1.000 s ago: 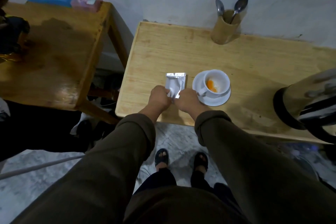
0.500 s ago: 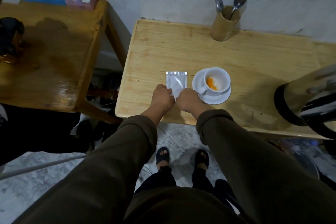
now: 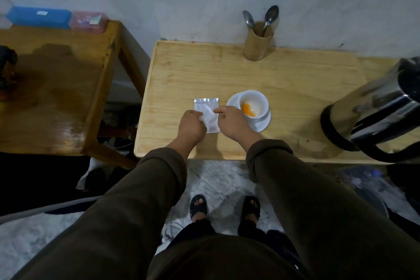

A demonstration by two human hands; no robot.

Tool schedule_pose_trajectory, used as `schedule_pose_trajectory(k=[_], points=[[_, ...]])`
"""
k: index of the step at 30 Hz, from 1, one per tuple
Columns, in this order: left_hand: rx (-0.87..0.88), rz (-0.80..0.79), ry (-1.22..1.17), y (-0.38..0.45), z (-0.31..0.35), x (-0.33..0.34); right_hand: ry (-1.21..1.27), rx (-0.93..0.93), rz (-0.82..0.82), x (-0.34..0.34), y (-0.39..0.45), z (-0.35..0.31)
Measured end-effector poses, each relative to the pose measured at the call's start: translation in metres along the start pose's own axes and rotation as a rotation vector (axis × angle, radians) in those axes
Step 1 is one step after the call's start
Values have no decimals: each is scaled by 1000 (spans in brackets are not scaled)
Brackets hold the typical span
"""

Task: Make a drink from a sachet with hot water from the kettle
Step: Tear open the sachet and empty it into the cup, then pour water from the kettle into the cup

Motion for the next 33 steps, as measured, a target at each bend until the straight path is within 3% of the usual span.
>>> schedule_pose_trajectory(k=[5, 11, 19, 24, 28, 30, 33], points=[[58, -35, -8, -20, 30, 13, 77, -22, 157, -48, -11, 12], [-8, 5, -65, -54, 65, 39, 60, -17, 310, -108, -22, 56], [44, -36, 55, -77, 110, 87, 9, -42, 492, -193, -51, 130], [-20, -4, 147, -82, 126, 103, -195, 17, 848, -254, -81, 172], [-68, 33, 127, -84, 130, 108, -273, 151, 988, -281, -99, 201], [-124, 57, 52, -85, 128, 109, -196, 218, 986, -283, -105, 215], [-152, 78, -19, -86, 128, 107, 172, 390, 950, -280, -110, 243]])
Point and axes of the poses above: each hand's wrist, its own y-axis towards the middle knuckle, its own x-axis out of the palm, z = x × y, the point moved 6 cm from there along y, towards the middle knuckle, and after that the axes turned 8 degrees about z, right-handed, at the moved point
